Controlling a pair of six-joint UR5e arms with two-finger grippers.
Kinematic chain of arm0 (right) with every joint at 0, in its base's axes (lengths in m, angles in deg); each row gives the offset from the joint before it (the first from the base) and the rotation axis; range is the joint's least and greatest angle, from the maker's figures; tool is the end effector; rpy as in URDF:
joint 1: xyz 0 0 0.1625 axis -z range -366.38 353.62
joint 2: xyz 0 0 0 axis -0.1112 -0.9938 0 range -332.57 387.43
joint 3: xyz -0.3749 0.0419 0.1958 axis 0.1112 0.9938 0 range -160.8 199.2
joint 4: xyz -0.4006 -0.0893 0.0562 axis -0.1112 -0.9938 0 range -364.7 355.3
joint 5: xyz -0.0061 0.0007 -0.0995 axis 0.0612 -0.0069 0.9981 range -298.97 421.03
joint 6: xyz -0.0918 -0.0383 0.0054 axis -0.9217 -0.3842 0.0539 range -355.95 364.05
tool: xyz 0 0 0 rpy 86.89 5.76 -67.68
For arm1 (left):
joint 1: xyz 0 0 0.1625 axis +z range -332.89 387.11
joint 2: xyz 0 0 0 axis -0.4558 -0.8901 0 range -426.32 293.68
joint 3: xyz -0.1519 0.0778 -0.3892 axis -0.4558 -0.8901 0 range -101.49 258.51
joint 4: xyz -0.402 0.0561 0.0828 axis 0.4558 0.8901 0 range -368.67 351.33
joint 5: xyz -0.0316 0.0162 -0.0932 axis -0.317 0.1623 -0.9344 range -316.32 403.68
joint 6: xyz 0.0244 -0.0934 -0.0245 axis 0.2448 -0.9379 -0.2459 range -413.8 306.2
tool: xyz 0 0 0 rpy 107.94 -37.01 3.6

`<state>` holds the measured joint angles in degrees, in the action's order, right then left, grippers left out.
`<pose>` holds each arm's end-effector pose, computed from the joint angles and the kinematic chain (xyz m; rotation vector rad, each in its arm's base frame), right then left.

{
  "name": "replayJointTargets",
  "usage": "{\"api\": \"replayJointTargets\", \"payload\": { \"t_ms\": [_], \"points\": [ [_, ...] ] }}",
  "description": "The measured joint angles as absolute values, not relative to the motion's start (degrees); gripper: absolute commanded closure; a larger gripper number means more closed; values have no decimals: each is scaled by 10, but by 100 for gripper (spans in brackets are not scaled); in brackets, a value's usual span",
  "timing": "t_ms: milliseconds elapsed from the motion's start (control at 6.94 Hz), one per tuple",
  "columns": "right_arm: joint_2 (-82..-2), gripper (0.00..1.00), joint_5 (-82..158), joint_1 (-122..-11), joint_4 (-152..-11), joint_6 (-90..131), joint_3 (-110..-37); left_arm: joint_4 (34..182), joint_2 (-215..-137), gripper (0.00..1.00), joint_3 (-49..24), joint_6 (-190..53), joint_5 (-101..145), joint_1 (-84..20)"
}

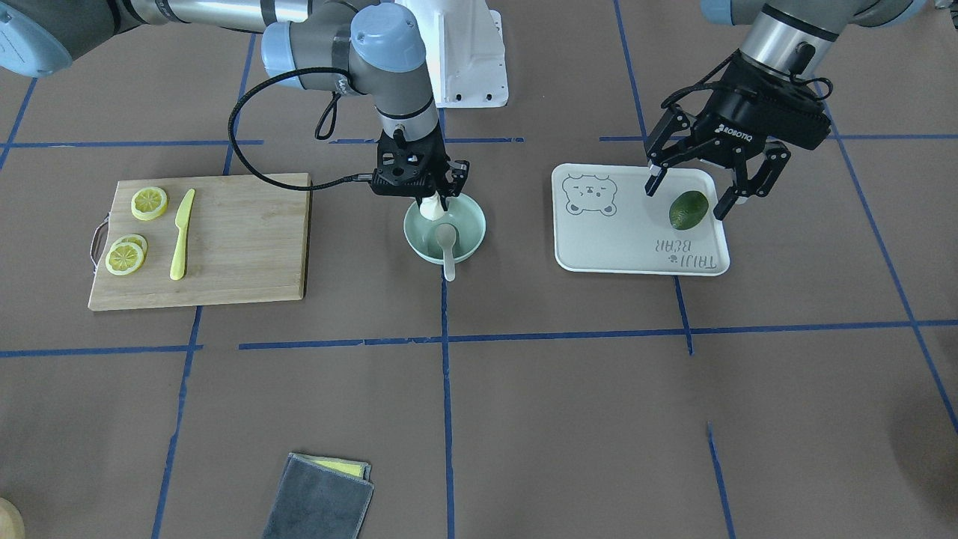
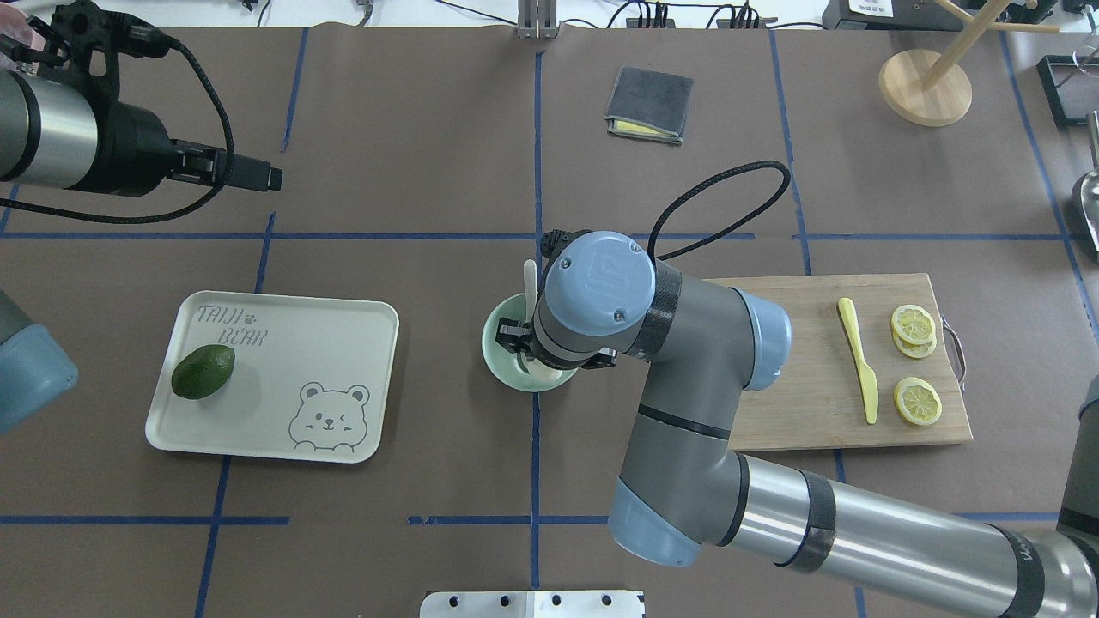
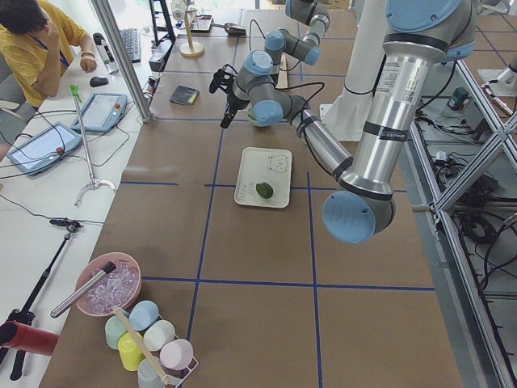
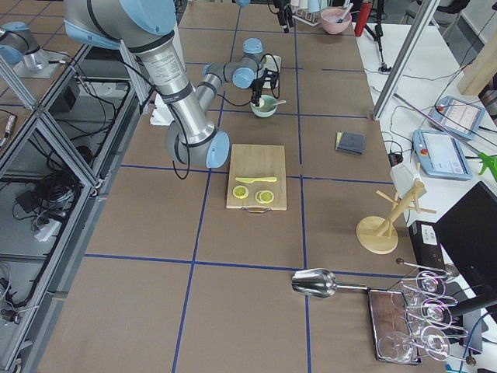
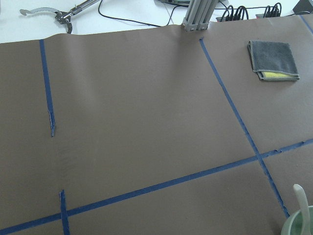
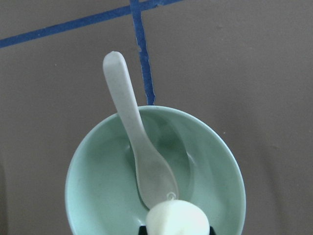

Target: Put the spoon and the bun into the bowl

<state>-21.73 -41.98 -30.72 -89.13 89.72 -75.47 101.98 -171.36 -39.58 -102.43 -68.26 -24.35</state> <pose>-0.5839 -0.3858 0.1877 0.0144 -0.9139 0.2232 0.2510 -0.4693 0.2561 0.5590 1.0035 0.0567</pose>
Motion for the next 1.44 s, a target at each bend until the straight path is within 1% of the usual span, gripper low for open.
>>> {"api": "replayJointTargets", "payload": {
  "t_ms": [144, 288, 432, 576, 720, 864, 1008, 1152, 1440],
  "points": [
    [-215, 28, -419, -307, -875, 901, -743, 1020, -1714, 2, -395, -1024, -683, -244],
    [-212, 17, -418, -307, -868, 902, -737, 1020, -1714, 2, -395, -1023, -683, -244],
    [-211, 13, -416, -306, -865, 903, -735, 1020, -1714, 2, -395, -1022, -683, -244],
    [-210, 13, -415, -306, -864, 903, -734, 1020, -1713, 2, -395, -1022, -683, -244],
    [-211, 0, -414, -307, -864, 904, -733, 1020, -1710, 2, -395, -1021, -683, -244],
    [-211, 0, -415, -312, -864, 904, -737, 1020, -1701, 1, -397, -1014, -683, -245],
    [-222, 0, -420, -327, -865, 903, -758, 1021, -1682, 1, -399, -984, -683, -254],
    [-263, 0, -446, -358, -867, 899, -808, 1021, -1651, 1, -401, -922, -688, -282],
    [-391, 0, -565, -473, -868, 841, -915, 1022, -1593, 1, -387, -762, -738, -351]
  ]
}}
